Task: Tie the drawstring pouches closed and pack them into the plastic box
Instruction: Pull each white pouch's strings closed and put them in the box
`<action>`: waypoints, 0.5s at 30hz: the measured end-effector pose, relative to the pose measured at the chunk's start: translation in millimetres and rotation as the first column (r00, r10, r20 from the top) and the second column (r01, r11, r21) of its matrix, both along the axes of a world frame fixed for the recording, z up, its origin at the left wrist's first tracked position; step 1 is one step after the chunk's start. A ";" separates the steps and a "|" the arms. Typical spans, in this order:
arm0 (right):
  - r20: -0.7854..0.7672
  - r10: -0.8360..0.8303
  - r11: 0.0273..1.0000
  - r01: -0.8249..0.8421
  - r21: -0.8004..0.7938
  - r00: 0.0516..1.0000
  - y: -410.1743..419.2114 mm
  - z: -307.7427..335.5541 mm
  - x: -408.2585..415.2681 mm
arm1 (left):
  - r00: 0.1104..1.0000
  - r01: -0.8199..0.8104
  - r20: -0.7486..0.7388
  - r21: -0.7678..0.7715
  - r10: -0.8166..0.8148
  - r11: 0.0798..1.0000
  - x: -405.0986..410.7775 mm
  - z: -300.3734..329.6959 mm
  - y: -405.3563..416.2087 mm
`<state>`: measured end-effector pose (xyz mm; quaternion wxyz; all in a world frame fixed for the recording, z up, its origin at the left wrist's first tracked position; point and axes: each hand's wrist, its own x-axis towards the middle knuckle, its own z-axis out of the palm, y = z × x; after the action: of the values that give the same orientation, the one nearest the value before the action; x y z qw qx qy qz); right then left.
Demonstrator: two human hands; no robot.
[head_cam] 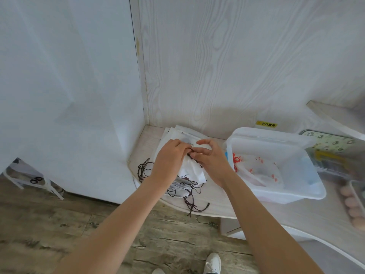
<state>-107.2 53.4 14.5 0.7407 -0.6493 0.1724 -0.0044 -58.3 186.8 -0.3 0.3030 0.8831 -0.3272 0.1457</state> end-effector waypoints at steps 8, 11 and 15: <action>0.155 -0.258 0.879 0.298 -0.373 0.954 15.9 -4.2 0.4 | 0.904 -0.078 -0.426 -0.064 0.044 0.995 5.1 7.7 -7.1; 0.200 -0.250 0.832 0.315 -0.456 0.947 19.4 -11.7 -0.3 | 0.774 -0.073 -0.634 -0.109 -0.013 0.991 10.5 10.2 -6.3; 0.190 -0.212 0.805 0.281 -0.522 0.959 22.1 -15.6 0.8 | 0.522 -0.199 -0.836 -0.309 -0.166 0.930 8.5 12.9 -4.5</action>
<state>-106.4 75.5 -1.1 0.5281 -0.8030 0.2014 -0.1892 -49.8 182.2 12.6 0.5819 0.7702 -0.0949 -0.2434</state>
